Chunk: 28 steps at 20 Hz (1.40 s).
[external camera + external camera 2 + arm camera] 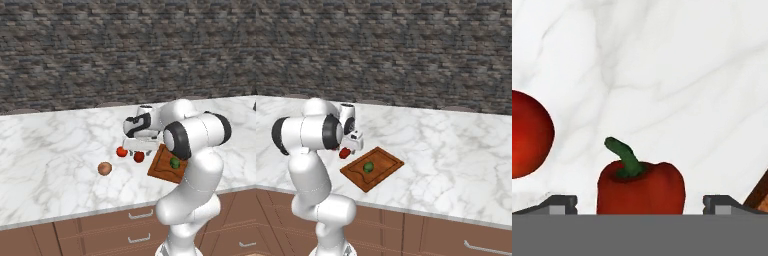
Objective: Place the avocado, onion, tomato, and bell pepper on the cutting board.
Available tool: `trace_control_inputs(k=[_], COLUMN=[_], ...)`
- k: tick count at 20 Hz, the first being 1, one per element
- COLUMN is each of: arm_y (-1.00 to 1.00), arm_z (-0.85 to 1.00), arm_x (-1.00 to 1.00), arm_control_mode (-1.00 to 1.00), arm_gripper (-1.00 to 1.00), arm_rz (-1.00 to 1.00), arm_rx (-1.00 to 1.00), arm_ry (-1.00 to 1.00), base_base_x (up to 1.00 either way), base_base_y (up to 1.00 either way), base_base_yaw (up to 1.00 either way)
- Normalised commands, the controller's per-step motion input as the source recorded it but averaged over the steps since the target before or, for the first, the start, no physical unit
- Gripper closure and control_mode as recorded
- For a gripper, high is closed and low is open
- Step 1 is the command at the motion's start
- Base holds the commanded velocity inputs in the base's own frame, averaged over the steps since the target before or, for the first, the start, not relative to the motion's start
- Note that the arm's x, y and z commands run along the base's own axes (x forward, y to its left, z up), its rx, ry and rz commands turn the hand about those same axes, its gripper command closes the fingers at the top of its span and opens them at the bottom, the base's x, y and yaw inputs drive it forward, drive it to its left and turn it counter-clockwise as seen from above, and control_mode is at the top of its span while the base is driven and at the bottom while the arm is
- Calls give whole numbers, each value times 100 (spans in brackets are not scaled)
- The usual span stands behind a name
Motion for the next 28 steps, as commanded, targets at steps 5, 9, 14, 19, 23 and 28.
trace_control_inputs(k=[5,9,14,19,23,28], arm_y=[0,0,0,-9,-44,-45], arm_z=[-25,-8,44,99,93,45], arm_x=[3,0,-15,-33,-31,-21], arm_control_mode=[-100,-100,-100,-100,-100,-100], arm_gripper=[100,100,100,100,100,100], arm_rz=[0,0,0,-1,-2,-3], arm_rx=[-1,0,0,1,3,2], arm_ry=[8,2,-1,0,1,0], base_base_x=[0,0,0,0,0,0], base_base_y=[0,0,0,0,0,0], base_base_yaw=[0,0,0,0,0,0])
